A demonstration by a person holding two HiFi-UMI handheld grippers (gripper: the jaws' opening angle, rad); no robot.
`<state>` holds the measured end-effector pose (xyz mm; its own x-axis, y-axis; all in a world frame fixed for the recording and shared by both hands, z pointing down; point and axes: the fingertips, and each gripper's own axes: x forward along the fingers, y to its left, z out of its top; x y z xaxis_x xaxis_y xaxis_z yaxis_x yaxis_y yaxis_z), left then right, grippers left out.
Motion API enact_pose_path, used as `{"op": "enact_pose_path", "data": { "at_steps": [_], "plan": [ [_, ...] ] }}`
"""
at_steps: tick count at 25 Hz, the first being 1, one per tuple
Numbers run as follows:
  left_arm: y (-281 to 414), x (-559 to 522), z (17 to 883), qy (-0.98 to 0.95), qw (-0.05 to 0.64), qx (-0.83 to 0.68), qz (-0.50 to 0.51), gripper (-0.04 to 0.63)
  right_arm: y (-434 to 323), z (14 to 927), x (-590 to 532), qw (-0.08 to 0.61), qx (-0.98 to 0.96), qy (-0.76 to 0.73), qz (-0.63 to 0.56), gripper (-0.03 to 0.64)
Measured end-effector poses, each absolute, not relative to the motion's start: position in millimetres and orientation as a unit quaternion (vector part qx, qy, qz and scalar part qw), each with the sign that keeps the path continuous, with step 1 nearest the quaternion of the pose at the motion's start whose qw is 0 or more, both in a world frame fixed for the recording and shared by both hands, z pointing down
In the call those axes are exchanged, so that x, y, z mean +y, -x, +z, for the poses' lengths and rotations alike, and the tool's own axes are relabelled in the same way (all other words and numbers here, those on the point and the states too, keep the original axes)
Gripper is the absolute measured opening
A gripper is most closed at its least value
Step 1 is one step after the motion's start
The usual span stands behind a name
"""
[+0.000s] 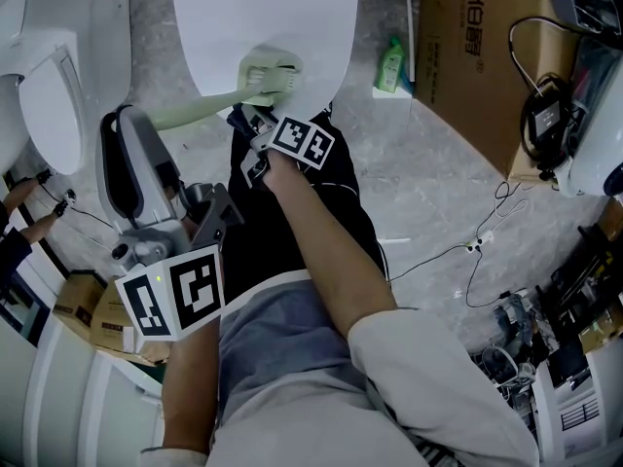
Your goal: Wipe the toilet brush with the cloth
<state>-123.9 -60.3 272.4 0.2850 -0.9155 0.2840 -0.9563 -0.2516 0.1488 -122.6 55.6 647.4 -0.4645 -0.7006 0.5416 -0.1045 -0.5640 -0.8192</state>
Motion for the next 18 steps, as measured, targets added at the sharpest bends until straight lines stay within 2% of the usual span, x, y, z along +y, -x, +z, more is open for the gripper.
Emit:
{"op": "enact_pose_path", "data": {
  "at_steps": [11, 18],
  "plan": [
    [122.4, -64.2, 272.6, -0.789, 0.147, -0.592, 0.071, 0.000, 142.9, 638.4, 41.5, 0.216, 0.423, 0.449, -0.757, 0.095],
    [120.1, -67.2, 272.8, -0.789, 0.146, -0.592, 0.072, 0.000, 152.9, 621.9, 32.1, 0.196, 0.462, 0.425, -0.753, 0.095]
  ]
}}
